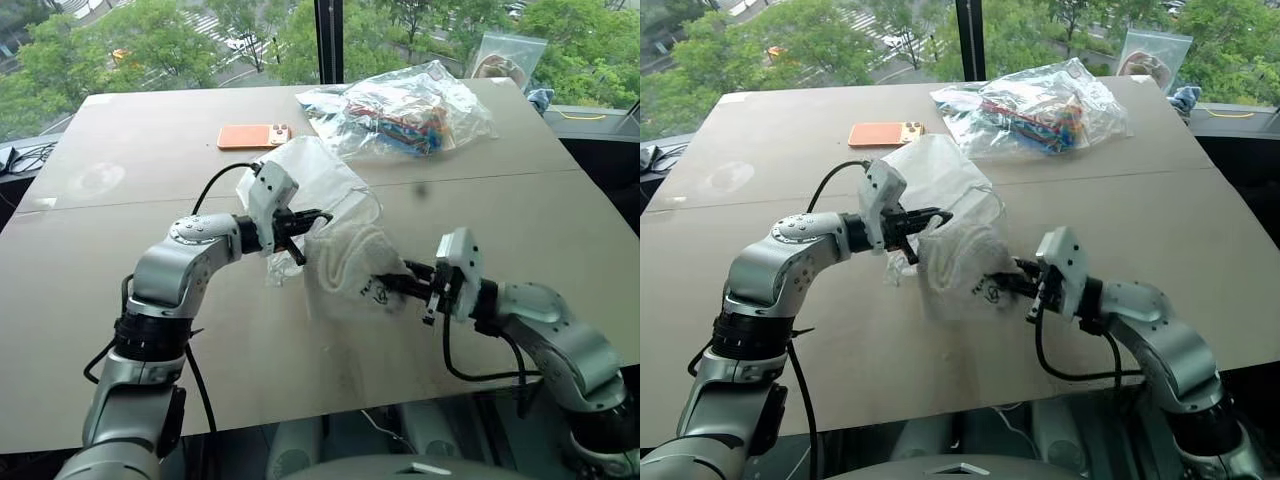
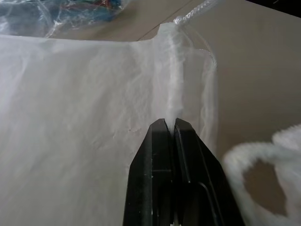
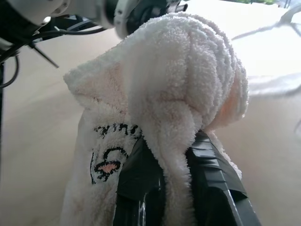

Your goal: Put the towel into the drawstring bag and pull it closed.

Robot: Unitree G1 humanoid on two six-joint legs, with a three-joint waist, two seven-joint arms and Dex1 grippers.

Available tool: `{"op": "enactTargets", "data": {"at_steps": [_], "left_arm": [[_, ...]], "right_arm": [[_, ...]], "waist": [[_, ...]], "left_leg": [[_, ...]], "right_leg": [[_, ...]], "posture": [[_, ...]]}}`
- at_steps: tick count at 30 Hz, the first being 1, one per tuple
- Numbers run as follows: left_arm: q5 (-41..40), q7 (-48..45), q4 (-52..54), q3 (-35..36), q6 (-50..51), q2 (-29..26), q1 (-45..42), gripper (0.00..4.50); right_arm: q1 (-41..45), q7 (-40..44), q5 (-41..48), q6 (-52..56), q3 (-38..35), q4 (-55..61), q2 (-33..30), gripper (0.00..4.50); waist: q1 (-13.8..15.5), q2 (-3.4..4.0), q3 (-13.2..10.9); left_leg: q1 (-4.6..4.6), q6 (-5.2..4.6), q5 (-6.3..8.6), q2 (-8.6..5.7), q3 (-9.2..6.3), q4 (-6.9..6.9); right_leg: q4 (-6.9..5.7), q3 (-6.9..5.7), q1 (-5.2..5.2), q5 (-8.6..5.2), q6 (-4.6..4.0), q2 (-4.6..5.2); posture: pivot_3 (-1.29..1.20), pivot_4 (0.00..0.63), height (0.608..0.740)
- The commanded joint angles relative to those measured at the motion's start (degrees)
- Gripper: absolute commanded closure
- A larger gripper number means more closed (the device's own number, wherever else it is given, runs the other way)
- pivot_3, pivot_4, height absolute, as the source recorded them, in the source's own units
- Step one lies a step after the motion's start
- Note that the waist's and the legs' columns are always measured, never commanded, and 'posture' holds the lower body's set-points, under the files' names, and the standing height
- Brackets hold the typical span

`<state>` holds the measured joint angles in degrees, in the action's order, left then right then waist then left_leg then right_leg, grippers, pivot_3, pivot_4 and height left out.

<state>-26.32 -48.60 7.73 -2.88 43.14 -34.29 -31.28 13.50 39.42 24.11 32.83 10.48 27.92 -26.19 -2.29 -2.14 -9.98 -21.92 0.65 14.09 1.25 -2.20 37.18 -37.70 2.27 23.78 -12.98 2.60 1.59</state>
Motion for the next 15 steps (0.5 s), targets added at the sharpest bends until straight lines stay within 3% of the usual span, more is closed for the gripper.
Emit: {"op": "enactTargets", "data": {"at_steps": [1, 9, 12, 15], "left_arm": [[-2.3, -3.4, 3.7, 0.8, -0.9, -1.2, -0.2, 4.5], [-2.7, -3.4, 6.4, 1.5, -1.5, -2.6, 2.3, 4.5], [-2.2, -3.5, 7.2, 1.0, -2.4, -3.1, 3.4, 4.5], [-1.6, -4.0, 8.1, 0.4, -3.3, -3.9, 4.9, 4.5]], "right_arm": [[3.3, -4.4, -4.0, -0.1, 1.3, -5.2, 2.6, 4.49], [7.1, -9.3, -9.9, 6.1, 4.0, -12.7, 4.9, 4.49], [8.4, -10.0, -6.3, 9.8, 1.3, -12.7, 8.6, 4.49], [10.1, -13.7, 3.1, 14.2, -7.2, -13.2, 17.7, 4.49]], "waist": [[0.1, 0.03, 0.0], [0.1, 0.12, -0.1], [0.0, 0.13, -0.1], [-0.1, 0.14, -0.1]], "left_leg": [[-0.03, 0.0, 0.0, 0.0, 0.0, -0.02], [-0.22, 0.0, 0.0, -0.07, 0.03, -0.02], [-0.24, 0.0, 0.0, -0.07, 0.01, -0.04], [-0.22, 0.0, 0.0, -0.05, -0.01, -0.04]], "right_leg": [[0.0, 0.0, 0.02, 0.0, -0.01, 0.0], [0.05, 0.01, 0.19, 0.11, -0.18, 0.12], [0.03, 0.01, 0.23, 0.11, -0.18, 0.1], [0.01, 0.0, 0.23, 0.1, -0.18, 0.07]], "posture": [[0.0, 0.15, 0.74], [0.0, 0.15, 0.74], [0.0, 0.15, 0.74], [0.0, 0.15, 0.74]]}}
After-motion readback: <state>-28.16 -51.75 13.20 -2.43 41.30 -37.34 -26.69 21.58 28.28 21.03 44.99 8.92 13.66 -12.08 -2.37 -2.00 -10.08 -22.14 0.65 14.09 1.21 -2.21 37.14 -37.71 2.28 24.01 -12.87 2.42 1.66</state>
